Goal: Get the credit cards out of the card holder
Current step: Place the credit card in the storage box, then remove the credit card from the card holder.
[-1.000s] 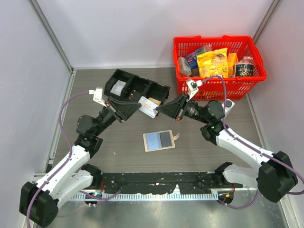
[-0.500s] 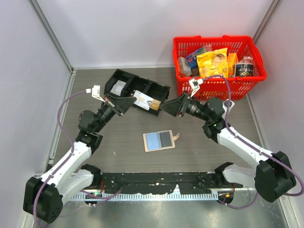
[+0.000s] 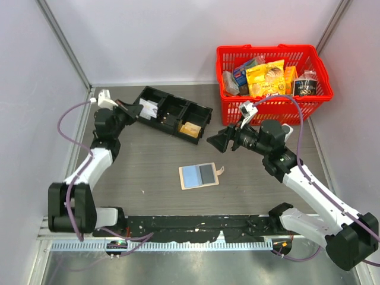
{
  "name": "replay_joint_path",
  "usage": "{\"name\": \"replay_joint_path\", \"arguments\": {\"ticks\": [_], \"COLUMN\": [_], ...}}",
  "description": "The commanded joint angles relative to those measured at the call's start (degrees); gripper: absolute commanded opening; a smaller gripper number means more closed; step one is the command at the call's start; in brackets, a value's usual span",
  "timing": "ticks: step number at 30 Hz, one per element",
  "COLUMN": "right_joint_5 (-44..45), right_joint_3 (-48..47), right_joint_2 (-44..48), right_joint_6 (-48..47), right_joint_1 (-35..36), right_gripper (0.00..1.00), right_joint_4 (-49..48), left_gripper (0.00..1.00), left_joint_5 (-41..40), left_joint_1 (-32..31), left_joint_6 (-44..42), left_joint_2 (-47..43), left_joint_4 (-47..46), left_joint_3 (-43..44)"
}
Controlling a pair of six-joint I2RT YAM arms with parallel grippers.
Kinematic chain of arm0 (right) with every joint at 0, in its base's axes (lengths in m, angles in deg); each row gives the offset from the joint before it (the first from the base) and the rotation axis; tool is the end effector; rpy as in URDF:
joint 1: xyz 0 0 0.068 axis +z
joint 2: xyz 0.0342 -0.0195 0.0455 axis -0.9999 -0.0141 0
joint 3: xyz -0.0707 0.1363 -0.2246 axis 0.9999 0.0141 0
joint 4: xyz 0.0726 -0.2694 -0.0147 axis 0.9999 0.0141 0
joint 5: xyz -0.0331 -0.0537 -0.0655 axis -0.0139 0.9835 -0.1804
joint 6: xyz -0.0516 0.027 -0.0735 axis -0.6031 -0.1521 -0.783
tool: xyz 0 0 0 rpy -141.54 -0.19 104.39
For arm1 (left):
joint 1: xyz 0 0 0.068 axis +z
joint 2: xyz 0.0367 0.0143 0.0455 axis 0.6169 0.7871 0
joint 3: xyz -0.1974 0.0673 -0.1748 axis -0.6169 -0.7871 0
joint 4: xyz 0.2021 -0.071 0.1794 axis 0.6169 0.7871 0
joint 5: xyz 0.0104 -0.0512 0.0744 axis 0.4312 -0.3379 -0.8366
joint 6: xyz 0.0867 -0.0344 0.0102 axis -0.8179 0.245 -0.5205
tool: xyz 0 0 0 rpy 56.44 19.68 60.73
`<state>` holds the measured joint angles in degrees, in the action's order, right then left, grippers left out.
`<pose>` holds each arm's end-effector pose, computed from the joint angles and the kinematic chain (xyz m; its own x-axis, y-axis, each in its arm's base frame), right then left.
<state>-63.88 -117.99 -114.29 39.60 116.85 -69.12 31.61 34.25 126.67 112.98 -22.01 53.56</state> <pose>0.2402 0.1688 0.3161 -0.4057 0.1725 -0.8976 -0.7080 0.5617 0.4280 0.3475 -0.0430 0.2682 -0.2701 -0.7104 -0.6499 0.1425 0.6381 -0.7567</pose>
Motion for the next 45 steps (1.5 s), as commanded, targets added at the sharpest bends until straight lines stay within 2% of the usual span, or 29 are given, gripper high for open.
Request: {"name": "replay_joint_path", "arguments": {"ticks": [1,4,9,14,22,24,25,30,31,33,37,40,45], "right_joint_5": [2.2,1.9,4.3,6.4,8.6,8.8,8.7,7.9,8.4,9.9,13.0,13.6,16.3], "right_joint_3": [-1.2,-0.4,0.7,0.7,0.1,-0.4,-0.5,-2.2,-2.7,-3.5,-6.9,-7.5,-4.7], "right_joint_2": [2.1,3.3,6.4,7.4,6.2,4.9,4.1,0.4,-0.9,-2.8,-7.2,-9.0,-9.4], "right_joint_6": [-7.5,-9.2,-11.1,-11.9,-10.2,-9.3,-8.9,-6.0,-5.6,-4.1,1.0,2.3,5.0], "right_joint_1": [-0.1,-0.1,-0.1,-0.1,-0.1,-0.1,-0.1,-0.1,-0.1,-0.1,0.0,0.4,1.9], "right_gripper": [0.79,0.8,0.81,0.81,0.81,0.81,0.81,0.82,0.92,0.92,0.92,0.93,0.93], "right_joint_4": [5.1,5.1,6.5,5.8,3.1,2.6,2.4,3.7,4.0,7.0,14.1,15.6,14.4], "left_gripper": [0.0,0.0,0.0,0.0,0.0,0.01,0.04,0.35,0.41,0.47,0.5,0.51,0.51], "left_joint_5": [0.8,2.1,3.6,6.1,9.8,8.5,7.8,1.9,1.2,-1.0,-5.0,-8.7,-12.1], "left_joint_1": [5.8,7.9,8.4,8.3,7.7,7.1,7.0,7.1,7.1,7.0,6.8,5.2,-2.8], "left_joint_6": [-3.0,-5.9,-12.1,-13.9,-15.0,-17.0,-17.8,-21.1,-21.7,-22.5,-22.7,-21.6,-17.3], "left_joint_2": [9.3,16.6,28.8,38.5,45.6,45.7,45.8,44.7,44.3,42.9,37.9,32.1,20.0], "left_joint_4": [1.7,2.1,9.0,12.5,16.2,19.2,20.4,29.2,30.5,33.2,38.1,40.8,42.4], "left_joint_3": [9.7,15.3,27.5,36.3,41.9,42.3,42.6,45.1,45.7,46.5,46.4,44.0,34.4]}}
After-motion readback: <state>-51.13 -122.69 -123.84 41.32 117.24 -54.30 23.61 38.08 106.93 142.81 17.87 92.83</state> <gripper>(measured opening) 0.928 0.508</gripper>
